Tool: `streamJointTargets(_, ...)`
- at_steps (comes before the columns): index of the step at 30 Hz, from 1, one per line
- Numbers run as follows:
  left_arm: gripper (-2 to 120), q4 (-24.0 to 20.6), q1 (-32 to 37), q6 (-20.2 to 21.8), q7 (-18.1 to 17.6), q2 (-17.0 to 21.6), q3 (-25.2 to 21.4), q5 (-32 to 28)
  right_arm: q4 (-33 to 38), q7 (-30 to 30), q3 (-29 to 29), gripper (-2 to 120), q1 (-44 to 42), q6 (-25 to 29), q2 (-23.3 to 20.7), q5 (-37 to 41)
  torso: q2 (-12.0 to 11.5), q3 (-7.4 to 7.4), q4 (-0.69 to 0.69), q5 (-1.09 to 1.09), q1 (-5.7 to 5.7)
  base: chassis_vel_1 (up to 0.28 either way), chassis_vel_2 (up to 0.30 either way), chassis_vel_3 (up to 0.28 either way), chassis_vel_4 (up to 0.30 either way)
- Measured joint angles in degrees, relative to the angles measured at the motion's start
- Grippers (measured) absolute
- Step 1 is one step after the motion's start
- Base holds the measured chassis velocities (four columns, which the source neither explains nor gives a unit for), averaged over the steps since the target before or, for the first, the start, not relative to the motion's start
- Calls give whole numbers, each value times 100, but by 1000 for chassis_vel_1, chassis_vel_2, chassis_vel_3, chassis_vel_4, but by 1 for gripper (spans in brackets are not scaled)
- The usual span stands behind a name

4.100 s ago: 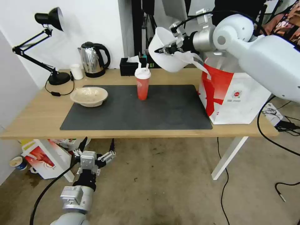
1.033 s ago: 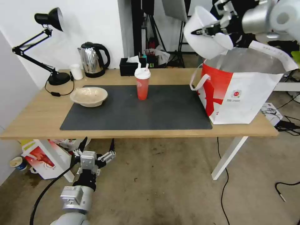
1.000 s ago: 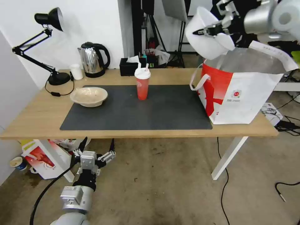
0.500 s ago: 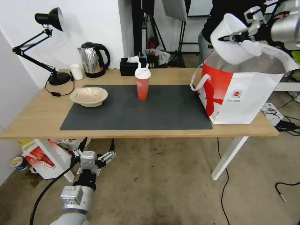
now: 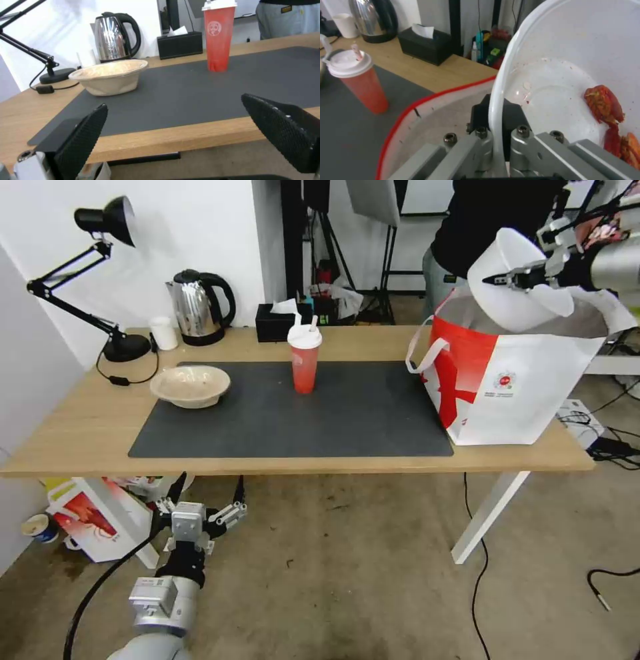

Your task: Pick up the trash from the table and place it into the takeout bag.

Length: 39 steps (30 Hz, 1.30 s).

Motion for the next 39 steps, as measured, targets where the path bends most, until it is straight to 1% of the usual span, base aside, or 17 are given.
streamJointTargets(2, 100, 0, 0, 0, 0, 0, 0, 0, -5, 0, 15, 0, -25, 2, -5, -8, 0, 0, 0, 0, 0, 0, 0, 0, 0)
streamJointTargets(9, 100, 0, 0, 0, 0, 0, 0, 0, -10, 5, 349, 0, -434, 24, -22, -125, 0, 0, 0, 0, 0, 0, 0, 0, 0)
streamJointTargets(23, 100, 0, 0, 0, 0, 0, 0, 0, 81, -11, 495, 0, -669, 25, -80, -185, 0, 0, 0, 0, 0, 0, 0, 0, 0)
streamJointTargets(29, 100, 0, 0, 0, 0, 0, 0, 0, 131, 84, 546, 1, -721, 26, -82, -183, 0, 0, 0, 0, 0, 0, 0, 0, 0)
streamJointTargets(32, 100, 0, 0, 0, 0, 0, 0, 0, 184, 195, 547, 15, -722, 11, -91, -170, 0, 0, 0, -1, -1, 0, 0, 0, 0)
streamJointTargets(33, 100, 0, 0, 0, 0, 0, 0, 0, 184, 195, 547, 15, -722, 11, -91, -170, 0, 0, 0, -1, -1, 0, 0, 0, 0)
streamJointTargets(34, 100, 0, 0, 0, 0, 0, 0, 0, 201, 210, 548, 18, -722, 3, -99, -164, 0, 0, 0, 0, 0, 0, 0, 0, 0)
streamJointTargets(36, 100, 0, 0, 0, 0, 0, 0, 0, 223, 240, 548, 28, -722, -9, -108, -152, 0, 0, -1, 0, 0, 0, 0, 0, 0)
streamJointTargets(37, 100, 0, 0, 0, 0, 0, 0, 0, 223, 240, 548, 28, -722, -9, -108, -152, 0, 0, -1, 0, 0, 0, 0, 0, 0)
streamJointTargets(39, 100, 0, 0, 0, 0, 0, 0, 0, 245, 263, 565, 40, -732, -15, -123, -143, 0, 0, 0, 0, -1, 0, 0, 0, 0)
